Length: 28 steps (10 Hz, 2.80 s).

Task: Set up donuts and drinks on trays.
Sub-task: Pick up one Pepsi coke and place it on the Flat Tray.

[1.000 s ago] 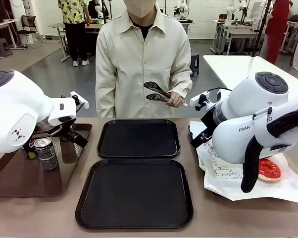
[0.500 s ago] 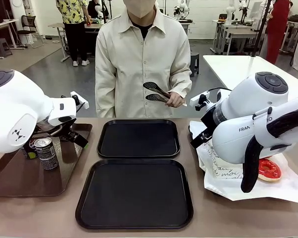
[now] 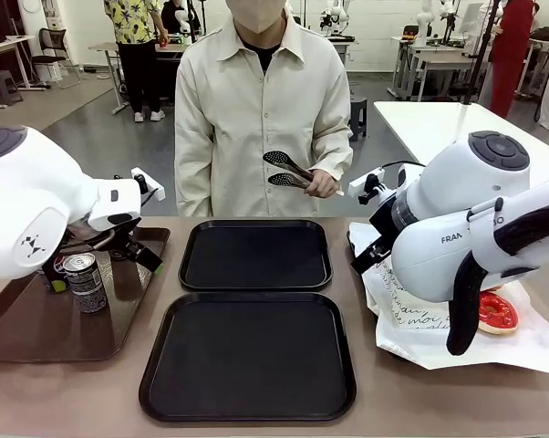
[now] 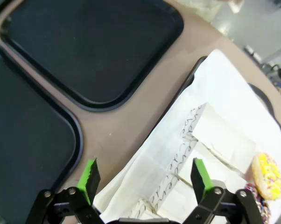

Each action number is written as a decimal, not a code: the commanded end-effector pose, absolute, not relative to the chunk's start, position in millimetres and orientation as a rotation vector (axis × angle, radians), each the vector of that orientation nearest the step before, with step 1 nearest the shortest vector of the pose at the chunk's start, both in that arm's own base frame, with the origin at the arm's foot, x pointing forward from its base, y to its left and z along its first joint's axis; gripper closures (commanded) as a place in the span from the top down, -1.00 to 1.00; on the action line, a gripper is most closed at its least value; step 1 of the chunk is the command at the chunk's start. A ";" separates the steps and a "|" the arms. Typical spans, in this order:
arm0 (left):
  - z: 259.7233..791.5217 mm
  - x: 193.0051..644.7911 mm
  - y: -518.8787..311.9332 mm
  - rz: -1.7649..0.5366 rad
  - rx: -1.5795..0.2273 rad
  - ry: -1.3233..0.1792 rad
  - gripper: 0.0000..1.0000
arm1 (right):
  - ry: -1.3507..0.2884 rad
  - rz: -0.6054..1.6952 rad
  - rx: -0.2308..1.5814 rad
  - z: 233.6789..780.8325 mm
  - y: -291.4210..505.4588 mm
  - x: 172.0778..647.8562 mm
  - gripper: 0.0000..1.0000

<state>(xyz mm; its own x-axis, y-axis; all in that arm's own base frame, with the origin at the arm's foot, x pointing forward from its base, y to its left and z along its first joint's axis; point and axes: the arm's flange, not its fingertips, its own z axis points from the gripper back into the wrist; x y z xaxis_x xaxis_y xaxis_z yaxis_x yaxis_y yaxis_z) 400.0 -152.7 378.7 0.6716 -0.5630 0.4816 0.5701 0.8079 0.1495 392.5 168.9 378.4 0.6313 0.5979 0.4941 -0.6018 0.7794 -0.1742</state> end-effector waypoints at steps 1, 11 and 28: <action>429.1 330.6 -138.2 -0.771 -0.028 -0.430 1.00 | -0.433 0.749 -0.077 411.2 165.2 338.6 1.00; 532.9 296.4 -62.2 -0.702 -0.565 -0.393 1.00 | -0.393 0.535 0.684 518.6 62.5 287.2 1.00; 454.6 343.6 189.9 0.044 -1.065 -0.408 1.00 | -0.352 -0.445 1.008 473.2 -265.4 225.4 1.00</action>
